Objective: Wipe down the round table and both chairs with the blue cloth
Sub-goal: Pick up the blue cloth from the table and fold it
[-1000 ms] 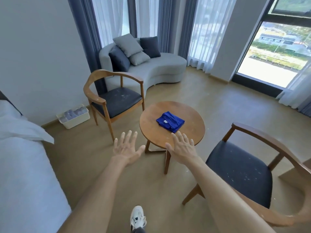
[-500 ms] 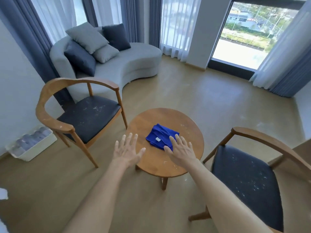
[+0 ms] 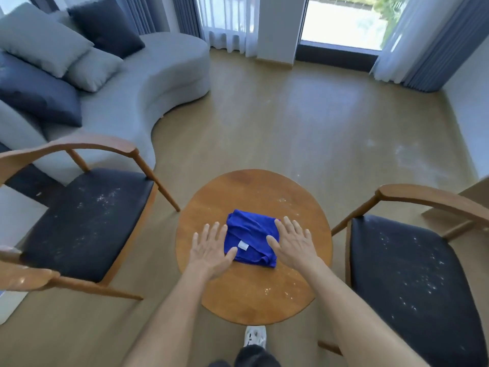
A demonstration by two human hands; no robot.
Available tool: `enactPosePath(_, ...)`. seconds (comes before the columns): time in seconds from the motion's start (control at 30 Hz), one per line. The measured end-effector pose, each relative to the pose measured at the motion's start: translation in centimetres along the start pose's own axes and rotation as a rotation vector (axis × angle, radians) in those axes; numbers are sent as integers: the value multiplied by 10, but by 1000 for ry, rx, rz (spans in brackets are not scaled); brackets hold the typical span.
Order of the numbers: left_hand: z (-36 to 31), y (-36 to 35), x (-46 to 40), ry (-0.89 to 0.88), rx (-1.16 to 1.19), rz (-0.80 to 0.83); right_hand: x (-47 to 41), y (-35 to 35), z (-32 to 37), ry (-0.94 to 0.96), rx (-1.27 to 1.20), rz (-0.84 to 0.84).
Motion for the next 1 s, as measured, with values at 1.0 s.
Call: enactPosePath(1.0, -15, -109, -174, -901, -473, -284, -106, -137, 18, -307, 127, -331)
Point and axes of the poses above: each hand's wrist, its own x-axis away from the middle knuckle, its own y-axis out of the back of the hand, z = x × y, the point moved 10 cm from there along -x, towards the middle knuckle, and after that the axes turned 9 degrees about x, right-handed, at the moved point
